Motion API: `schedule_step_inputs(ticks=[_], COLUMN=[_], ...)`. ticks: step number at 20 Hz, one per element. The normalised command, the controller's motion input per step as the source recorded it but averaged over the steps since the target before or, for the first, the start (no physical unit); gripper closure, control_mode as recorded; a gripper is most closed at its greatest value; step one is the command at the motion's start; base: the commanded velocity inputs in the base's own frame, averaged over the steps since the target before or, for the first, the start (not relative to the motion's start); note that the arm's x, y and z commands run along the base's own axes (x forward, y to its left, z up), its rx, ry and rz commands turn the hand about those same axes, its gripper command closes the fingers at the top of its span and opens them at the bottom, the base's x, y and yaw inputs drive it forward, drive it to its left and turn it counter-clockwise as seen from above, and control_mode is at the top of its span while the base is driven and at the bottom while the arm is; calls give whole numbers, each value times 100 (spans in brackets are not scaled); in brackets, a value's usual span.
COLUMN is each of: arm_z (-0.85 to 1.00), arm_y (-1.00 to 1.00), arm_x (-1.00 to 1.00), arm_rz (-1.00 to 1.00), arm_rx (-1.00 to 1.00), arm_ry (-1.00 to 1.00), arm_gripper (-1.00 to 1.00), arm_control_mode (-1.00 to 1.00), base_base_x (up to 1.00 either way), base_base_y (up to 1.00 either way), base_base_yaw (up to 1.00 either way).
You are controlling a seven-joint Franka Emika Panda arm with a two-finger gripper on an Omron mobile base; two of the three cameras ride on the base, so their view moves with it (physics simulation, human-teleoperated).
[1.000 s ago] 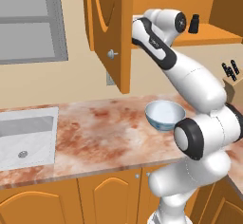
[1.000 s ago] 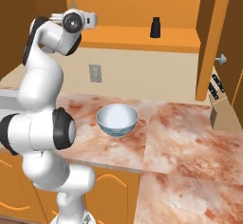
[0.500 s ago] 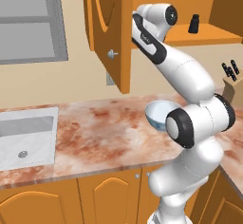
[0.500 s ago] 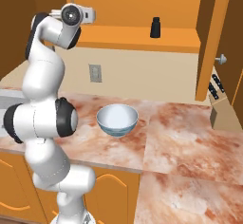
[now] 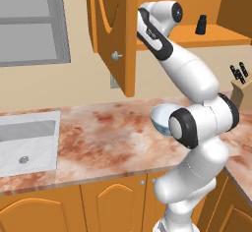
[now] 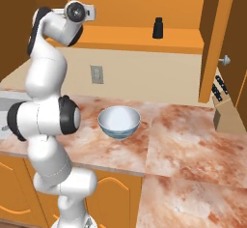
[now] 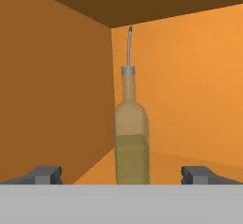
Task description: Retrieve the bottle and the shaker from the cabinet and place them next to the mixing bowl on the counter. Then add garlic from the fridge to the mixing bowl.
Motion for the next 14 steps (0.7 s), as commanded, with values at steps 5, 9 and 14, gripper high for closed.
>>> schedule_step_inputs(ticks=[5, 9, 14], arm_z=[0, 0, 0], arm_y=[0, 0, 3], arm_x=[25, 34, 35], arm_rz=[4, 3, 1], arm_rx=[0, 0, 0], arm_ry=[0, 1, 2], arm_gripper=[-100, -100, -100], arm_control_mode=[-100, -100, -100], base_base_x=[0, 0, 0], base_base_y=[0, 0, 0], base_base_yaw=[0, 0, 0])
